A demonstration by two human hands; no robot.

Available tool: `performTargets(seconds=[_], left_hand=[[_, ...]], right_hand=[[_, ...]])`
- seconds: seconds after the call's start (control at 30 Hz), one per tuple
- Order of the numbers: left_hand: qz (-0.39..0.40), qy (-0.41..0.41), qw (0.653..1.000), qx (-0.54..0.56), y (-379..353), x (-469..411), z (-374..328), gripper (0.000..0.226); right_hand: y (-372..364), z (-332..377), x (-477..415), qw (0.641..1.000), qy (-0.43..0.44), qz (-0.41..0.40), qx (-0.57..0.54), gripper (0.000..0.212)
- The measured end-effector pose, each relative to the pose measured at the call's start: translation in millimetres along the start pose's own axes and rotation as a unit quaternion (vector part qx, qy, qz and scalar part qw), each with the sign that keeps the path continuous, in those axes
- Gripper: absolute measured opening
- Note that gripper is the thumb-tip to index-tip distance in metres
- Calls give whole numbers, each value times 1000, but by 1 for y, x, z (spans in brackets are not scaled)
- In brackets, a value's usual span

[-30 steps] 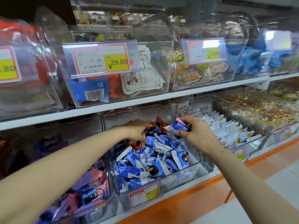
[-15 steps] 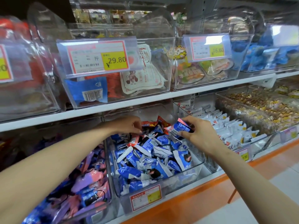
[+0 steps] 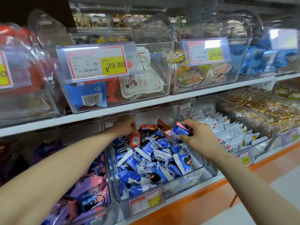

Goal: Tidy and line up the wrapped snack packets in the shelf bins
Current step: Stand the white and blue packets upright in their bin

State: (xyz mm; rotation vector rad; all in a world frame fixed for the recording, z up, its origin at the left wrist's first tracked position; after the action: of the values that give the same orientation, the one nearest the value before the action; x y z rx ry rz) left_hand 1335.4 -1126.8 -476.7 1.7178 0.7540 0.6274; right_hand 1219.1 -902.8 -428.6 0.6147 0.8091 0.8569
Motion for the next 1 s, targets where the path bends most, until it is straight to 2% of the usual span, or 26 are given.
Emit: performTargets(seconds=[0.07, 0.17, 0.27, 0.33, 0.4, 0.5, 0.57, 0.6, 0.67, 0.77, 0.83, 1.0], left_hand=[[-75, -30, 997, -14, 17, -1, -5, 17], [-62, -72, 995, 12, 11, 0, -21, 30], [-53, -76, 996, 4, -6, -3, -35, 39], [-79, -60, 995, -13, -10, -8, -36, 29], [-137, -54, 987, -61, -2, -7, -37, 19], [-192, -87, 969, -132, 9, -2, -43, 19], [-190, -108, 973, -69, 18, 0, -46, 15], [-202, -124, 969, -68, 25, 3, -50, 20], [-183, -144, 970, -67, 30, 3, -58, 23], [-90, -238, 961, -113, 20, 7, -88, 14], [-80, -296, 942, -134, 16, 8, -107, 15], [-6, -312, 943, -114, -16, 3, -121, 21]], right_hand=[[-1, 0, 0, 1000, -1, 2, -1, 29], [-2, 0, 0, 1000, -2, 2, -7, 28], [0, -1, 0, 1000, -1, -4, -5, 27], [2, -3, 1, 1000, -4, -9, -13, 27], [4, -5, 2, 1000, -3, -16, -23, 26], [13, -7, 3, 999, 1, -44, -27, 28], [19, -8, 3, 997, 1, -63, -33, 29], [21, -8, 3, 997, 1, -67, -34, 30], [23, -11, 3, 997, -1, -69, -33, 31], [26, -15, 3, 997, -9, -71, -40, 28], [28, -16, 4, 996, -11, -76, -41, 27], [30, -17, 6, 996, -12, -79, -31, 26]])
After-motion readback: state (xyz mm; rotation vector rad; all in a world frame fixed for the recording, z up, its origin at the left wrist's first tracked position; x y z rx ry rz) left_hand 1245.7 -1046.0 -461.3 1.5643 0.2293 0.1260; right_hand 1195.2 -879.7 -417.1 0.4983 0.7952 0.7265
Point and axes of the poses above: each hand's wrist, its own x-axis away from the middle knuckle, its own y-axis out of the back of the hand, z = x × y, the point moved 10 cm from there along -x, towards the middle knuckle, and after that the axes turned 5 degrees about y, right-handed, at the moved point
